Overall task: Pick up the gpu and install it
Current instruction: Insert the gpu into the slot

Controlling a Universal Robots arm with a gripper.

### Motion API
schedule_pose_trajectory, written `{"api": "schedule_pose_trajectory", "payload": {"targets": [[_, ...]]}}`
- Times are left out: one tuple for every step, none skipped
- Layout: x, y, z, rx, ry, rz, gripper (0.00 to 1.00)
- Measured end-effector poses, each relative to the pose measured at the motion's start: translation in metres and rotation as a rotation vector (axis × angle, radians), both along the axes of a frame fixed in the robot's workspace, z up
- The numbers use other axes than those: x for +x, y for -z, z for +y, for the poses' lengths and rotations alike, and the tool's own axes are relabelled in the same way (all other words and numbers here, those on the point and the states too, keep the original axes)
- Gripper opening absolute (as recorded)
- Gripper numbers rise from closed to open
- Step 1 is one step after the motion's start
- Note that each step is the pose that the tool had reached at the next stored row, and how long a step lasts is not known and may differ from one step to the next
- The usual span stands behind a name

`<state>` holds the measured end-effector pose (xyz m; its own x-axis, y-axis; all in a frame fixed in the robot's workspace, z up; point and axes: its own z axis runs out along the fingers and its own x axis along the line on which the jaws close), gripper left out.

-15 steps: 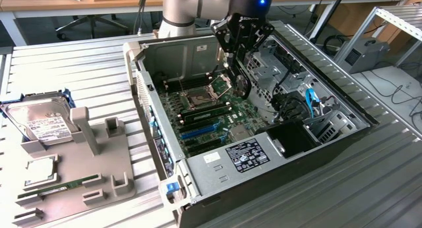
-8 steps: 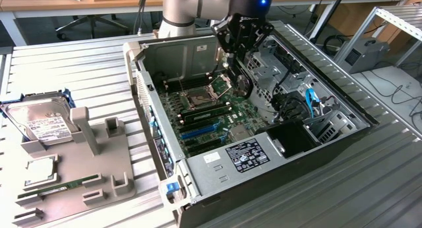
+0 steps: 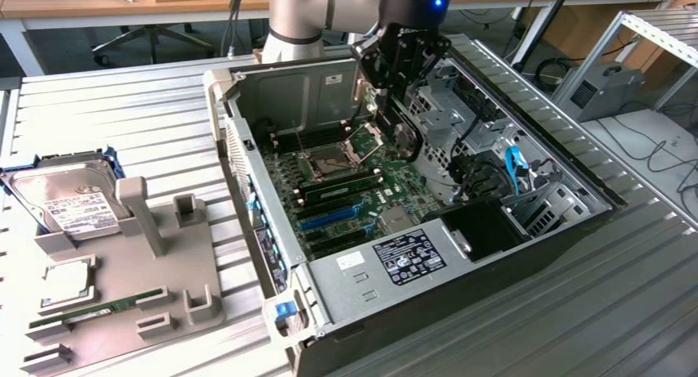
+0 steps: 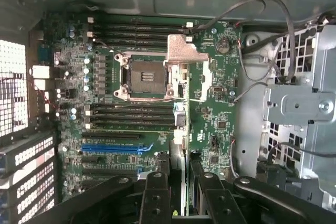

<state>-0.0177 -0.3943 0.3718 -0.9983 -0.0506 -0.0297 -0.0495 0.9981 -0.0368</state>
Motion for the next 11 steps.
{"api": "schedule_pose_trajectory", "payload": {"targets": [[0.0, 0.0, 0.0, 0.0, -0.006, 0.0, 0.26], [0.0, 0.0, 0.0, 0.0, -0.012, 0.0, 0.26], [0.0, 0.0, 0.0, 0.0, -0.019, 0.0, 0.26], [0.0002, 0.0, 0.0, 0.0, -0.032, 0.0, 0.26], [0.0003, 0.0, 0.0, 0.0001, -0.042, 0.0, 0.26], [0.0004, 0.0, 0.0, 0.0, -0.05, 0.0, 0.26], [0.0004, 0.0, 0.0, 0.0, -0.057, 0.0, 0.26], [0.0006, 0.0, 0.0, 0.0, -0.065, 0.0, 0.26], [0.0006, 0.0, 0.0, 0.0, -0.071, 0.0, 0.26], [0.0007, 0.0, 0.0, 0.0, -0.075, 0.0, 0.26], [0.0007, 0.0, 0.0, 0.0, -0.078, 0.0, 0.26]]}}
